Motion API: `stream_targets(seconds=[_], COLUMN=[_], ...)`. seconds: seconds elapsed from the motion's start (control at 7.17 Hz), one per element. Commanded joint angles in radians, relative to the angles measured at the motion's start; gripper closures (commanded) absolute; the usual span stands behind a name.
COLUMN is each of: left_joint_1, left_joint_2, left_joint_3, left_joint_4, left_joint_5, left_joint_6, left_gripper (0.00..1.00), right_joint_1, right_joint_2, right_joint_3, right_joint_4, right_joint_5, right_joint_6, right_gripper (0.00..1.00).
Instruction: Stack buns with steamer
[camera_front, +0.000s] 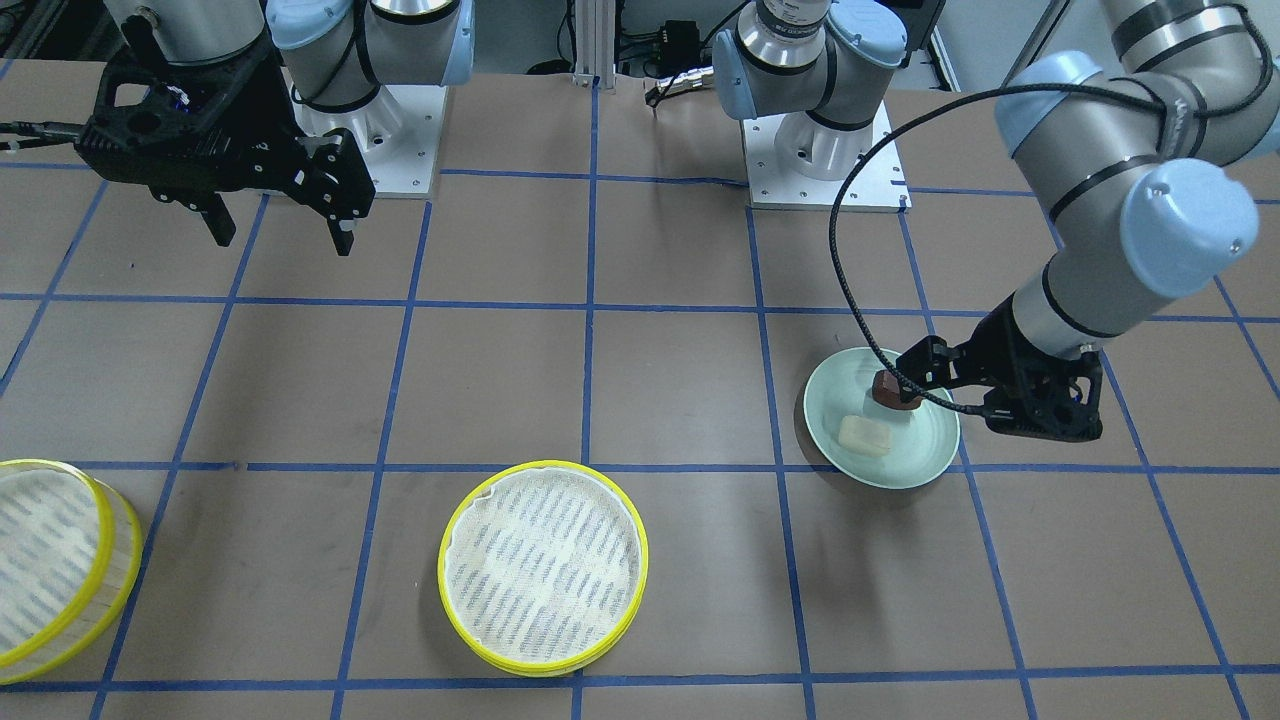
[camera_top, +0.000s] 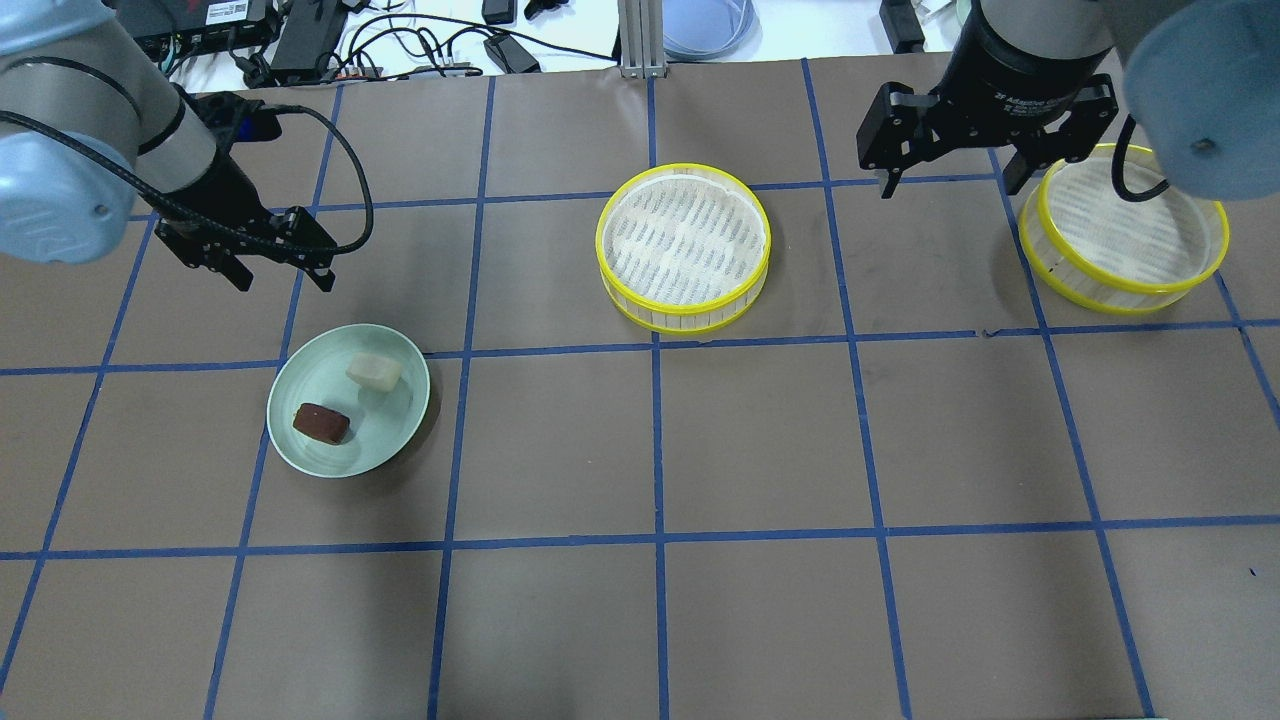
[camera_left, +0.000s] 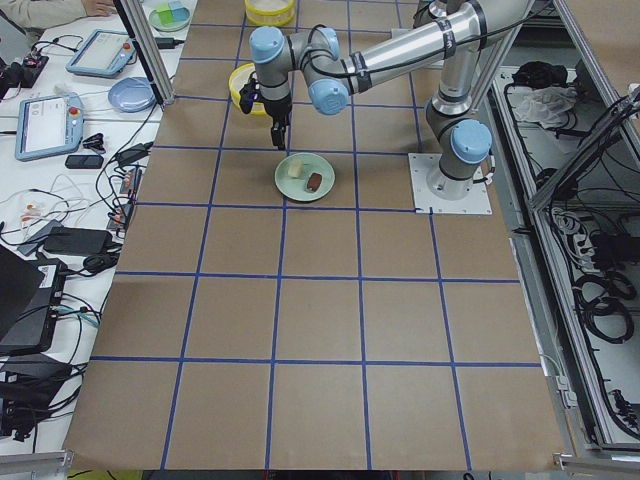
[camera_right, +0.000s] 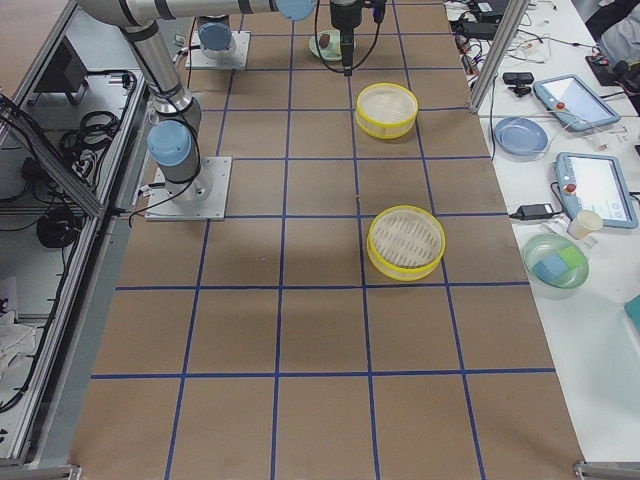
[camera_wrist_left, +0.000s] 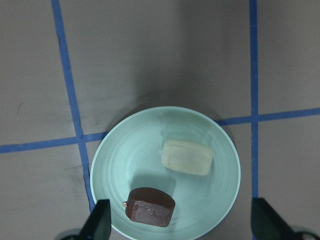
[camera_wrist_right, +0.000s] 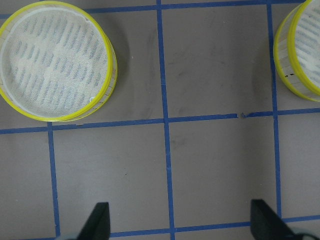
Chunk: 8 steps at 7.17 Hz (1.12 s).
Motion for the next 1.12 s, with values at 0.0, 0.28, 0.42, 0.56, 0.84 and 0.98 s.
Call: stream_targets(seconds=[0.0,0.28,0.42,0.56,0.84,0.98], left_joint_1=[0.003,0.003,0.003,0.003,0.003,0.003], left_joint_2=[-0.088,-0.154,-0.177,-0.191,-0.216,-0.219], left_joint_3=[-0.027,-0.031,-0.041,-0.052,-0.058,-0.058], left_joint_4=[0.036,0.054,0.056,0.056,0.056,0.051], left_joint_5=[-0.076,-0.074,-0.075,-0.074,-0.078,-0.071], left_joint_6=[0.009,0.013,0.039,0.045,0.045,0.047], left_gripper=[0.03,0.03,0.06,0.06,0.26,0.63], right_joint_1=[-0.001,-0.001,-0.004,-0.016,-0.112,-0.165], right_joint_2=[0.001,0.004,0.011,0.021,0.062,0.082], right_joint_3=[0.001,0.001,0.001,0.001,-0.001,-0.007], right_joint_4=[0.000,0.001,-0.005,-0.009,-0.009,-0.034], right_joint_5=[-0.002,-0.003,-0.003,-0.003,0.005,0.011], right_joint_6=[-0.001,-0.003,-0.003,-0.017,-0.111,-0.177], right_gripper=[0.00,0.00,0.00,0.00,0.00,0.00])
